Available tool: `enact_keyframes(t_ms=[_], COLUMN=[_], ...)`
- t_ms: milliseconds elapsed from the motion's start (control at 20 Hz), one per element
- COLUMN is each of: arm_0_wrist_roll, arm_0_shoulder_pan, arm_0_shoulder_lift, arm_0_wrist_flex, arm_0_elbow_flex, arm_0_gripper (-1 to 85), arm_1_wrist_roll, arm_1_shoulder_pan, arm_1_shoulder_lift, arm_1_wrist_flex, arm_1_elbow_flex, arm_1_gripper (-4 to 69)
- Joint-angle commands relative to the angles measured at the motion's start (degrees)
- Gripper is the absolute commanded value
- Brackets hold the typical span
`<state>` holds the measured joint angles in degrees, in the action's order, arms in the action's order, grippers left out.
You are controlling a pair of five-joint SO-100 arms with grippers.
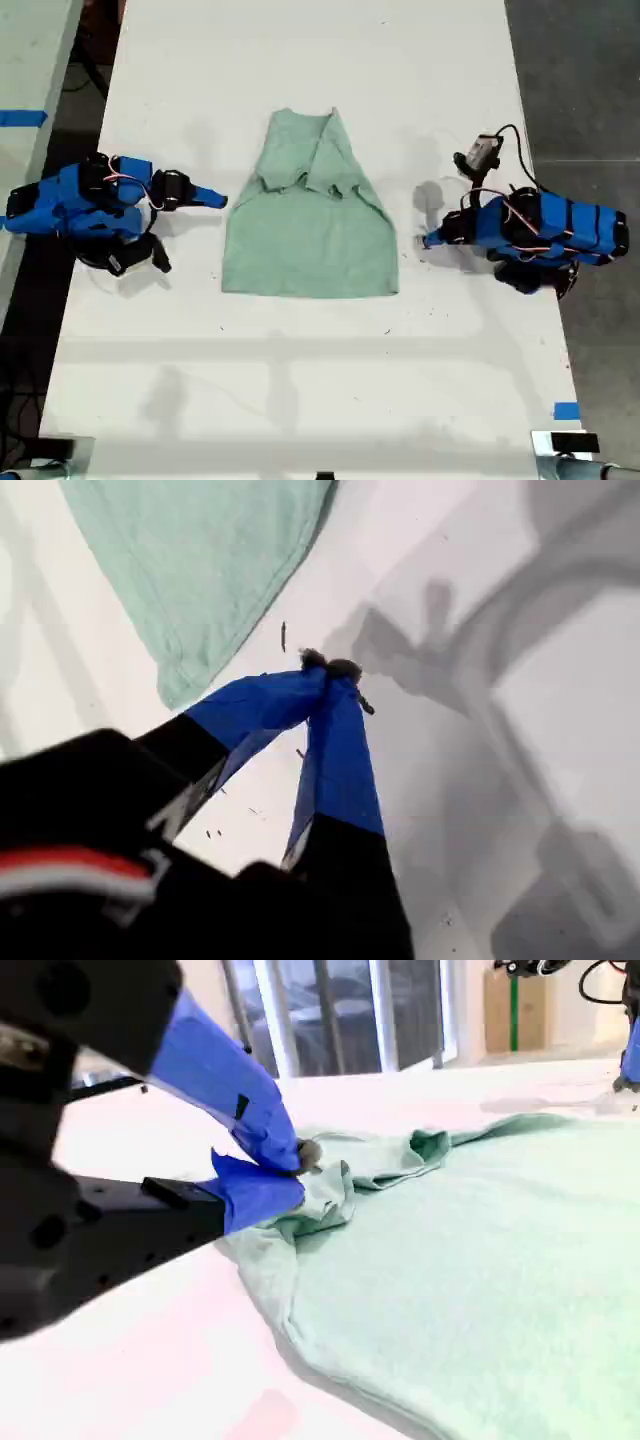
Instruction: Fold t shirt
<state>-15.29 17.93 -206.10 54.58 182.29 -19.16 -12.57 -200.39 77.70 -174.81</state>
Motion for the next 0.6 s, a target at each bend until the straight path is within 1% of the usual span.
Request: enact_keyframes(t_ms=[0,200,300,450,550], arm_0_wrist_roll=[4.7,4.5,5.2,5.0,5.0], arm_0_shoulder_pan=[1.4,2.8,1.8,1.7,1.5], arm_0_shoulder_lift=[-0.4,-0.4,-0.4,-0.4,-0.4], arm_0_wrist_flex=[1.9,2.4,2.7,2.3,2.2], arm_0_elbow_flex=[1.2,0.9,0.9,1.1,1.2], arm_0_gripper=[0.0,0.0,0.0,0.0,0.0], arm_1_wrist_roll=[-3.0,-2.5,-3.1,-1.8,0.4], arm_1_shoulder_pan=[-1.6,-0.6,-0.9,-1.2,-4.0], arm_1_shoulder_lift=[-0.8,-0.8,-0.8,-0.8,-0.7], arm_1_wrist_flex=[0.1,0.1,0.1,0.2,3.0], arm_1_elbow_flex=[-2.3,-2.5,-2.5,-2.3,-0.2], arm_1_gripper=[-1.2,-1.2,-1.2,-1.2,-1.1])
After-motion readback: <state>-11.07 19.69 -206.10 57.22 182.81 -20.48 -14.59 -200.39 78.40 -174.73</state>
